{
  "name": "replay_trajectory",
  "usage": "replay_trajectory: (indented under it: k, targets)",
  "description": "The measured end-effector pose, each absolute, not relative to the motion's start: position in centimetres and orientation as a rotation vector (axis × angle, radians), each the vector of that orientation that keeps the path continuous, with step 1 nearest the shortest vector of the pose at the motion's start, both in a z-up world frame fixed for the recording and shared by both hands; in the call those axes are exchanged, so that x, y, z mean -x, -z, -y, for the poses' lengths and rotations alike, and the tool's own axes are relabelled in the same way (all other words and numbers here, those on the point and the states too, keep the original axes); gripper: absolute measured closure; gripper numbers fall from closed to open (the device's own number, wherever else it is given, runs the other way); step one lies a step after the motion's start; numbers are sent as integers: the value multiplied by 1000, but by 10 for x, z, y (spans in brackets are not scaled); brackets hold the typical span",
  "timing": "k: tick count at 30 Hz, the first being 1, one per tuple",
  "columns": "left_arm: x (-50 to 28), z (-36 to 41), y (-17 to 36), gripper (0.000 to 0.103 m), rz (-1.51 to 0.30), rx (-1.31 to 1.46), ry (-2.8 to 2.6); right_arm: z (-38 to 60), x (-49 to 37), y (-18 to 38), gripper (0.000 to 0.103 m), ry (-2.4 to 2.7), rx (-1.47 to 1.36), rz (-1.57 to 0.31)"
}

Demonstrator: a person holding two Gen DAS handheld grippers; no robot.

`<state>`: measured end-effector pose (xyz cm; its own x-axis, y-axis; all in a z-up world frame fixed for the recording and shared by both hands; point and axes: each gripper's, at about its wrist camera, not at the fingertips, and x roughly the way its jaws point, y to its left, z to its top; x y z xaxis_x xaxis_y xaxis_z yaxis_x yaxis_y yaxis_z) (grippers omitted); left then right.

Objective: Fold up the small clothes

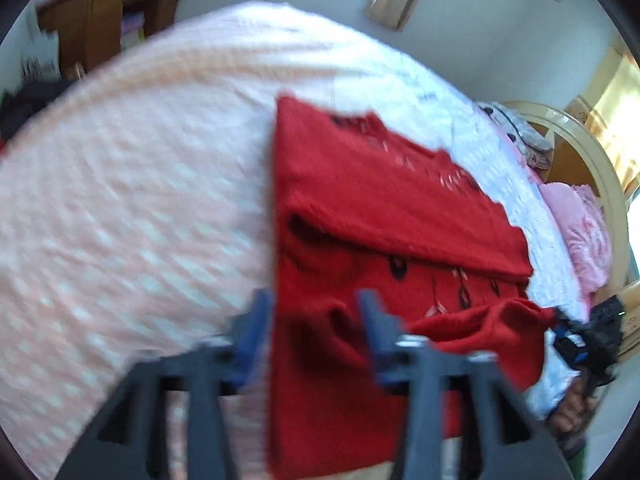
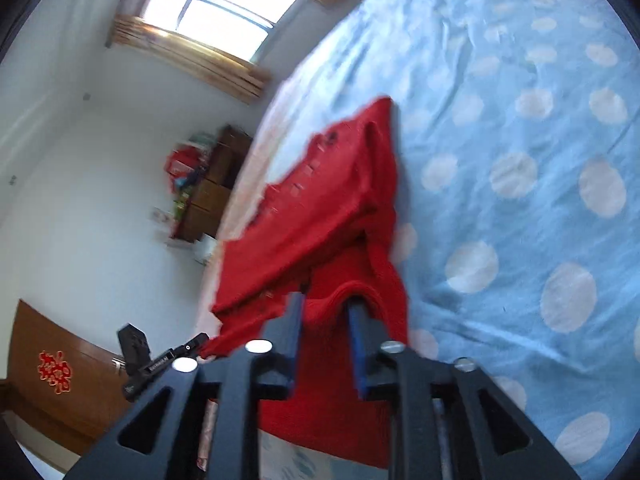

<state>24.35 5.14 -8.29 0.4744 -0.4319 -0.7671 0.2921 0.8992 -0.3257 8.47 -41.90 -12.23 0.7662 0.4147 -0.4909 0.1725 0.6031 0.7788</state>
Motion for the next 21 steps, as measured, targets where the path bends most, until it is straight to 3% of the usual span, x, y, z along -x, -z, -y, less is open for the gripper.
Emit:
replay_trajectory:
  k: [1,2,5,10,17,21]
  targets:
    - [-238,-58,77,27,-934,134,433,421,-77,114,43,-159,-924,-667]
    - [-236,-62,73,26,-904,118,435,423,-73,109,40,-158,-917,-640]
    - [-235,-72,70,26,-865,94,453,424,-64,91,40,-156,-874,-556]
    - [-239,-49,94,27,-879,17,489,400,-62,80,40,-64,-708,-589]
    - [-236,-28,108,45,-869,27,521,386,-62,94,40,-52,-683,-638]
    - [-231,-24,104,45,-823,5,527,385,-64,98,40,-37,-665,-657]
